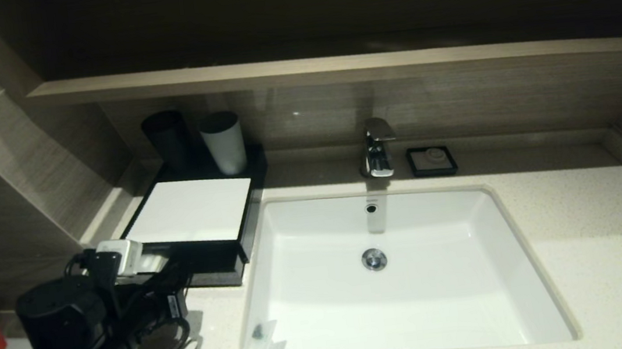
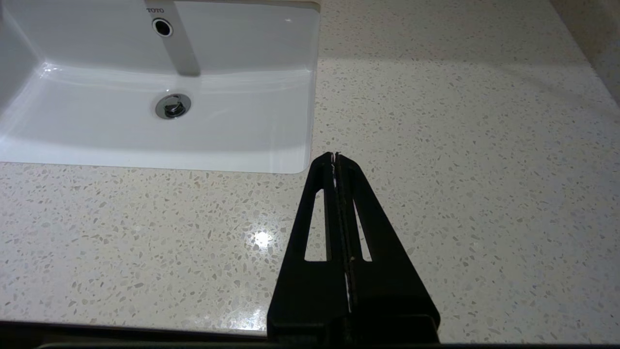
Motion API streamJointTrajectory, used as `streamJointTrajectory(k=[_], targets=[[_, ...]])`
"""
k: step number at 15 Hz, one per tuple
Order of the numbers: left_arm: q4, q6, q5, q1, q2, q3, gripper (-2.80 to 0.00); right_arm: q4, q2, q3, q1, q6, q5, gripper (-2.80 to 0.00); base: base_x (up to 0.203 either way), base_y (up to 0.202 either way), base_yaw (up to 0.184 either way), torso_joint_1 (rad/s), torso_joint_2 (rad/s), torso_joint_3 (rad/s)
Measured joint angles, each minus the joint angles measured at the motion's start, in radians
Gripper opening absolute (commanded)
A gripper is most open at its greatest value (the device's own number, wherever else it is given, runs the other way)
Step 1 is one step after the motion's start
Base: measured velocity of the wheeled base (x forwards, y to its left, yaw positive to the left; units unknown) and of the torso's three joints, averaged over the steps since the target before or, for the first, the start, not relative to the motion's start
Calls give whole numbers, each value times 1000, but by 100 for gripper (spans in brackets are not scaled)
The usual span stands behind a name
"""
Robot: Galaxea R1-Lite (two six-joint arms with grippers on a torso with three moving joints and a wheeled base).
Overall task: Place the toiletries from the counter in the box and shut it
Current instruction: Open the drawer
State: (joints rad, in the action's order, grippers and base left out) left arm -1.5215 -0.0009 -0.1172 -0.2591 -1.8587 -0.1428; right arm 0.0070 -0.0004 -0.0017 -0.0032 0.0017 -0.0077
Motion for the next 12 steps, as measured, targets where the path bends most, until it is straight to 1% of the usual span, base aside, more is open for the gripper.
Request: streamJointTrajectory(k=[12], targets=[[0,1,-3,0,-48,-59,-280,0,0,0,0,0,0,-280,0,0,0,0,0,0]])
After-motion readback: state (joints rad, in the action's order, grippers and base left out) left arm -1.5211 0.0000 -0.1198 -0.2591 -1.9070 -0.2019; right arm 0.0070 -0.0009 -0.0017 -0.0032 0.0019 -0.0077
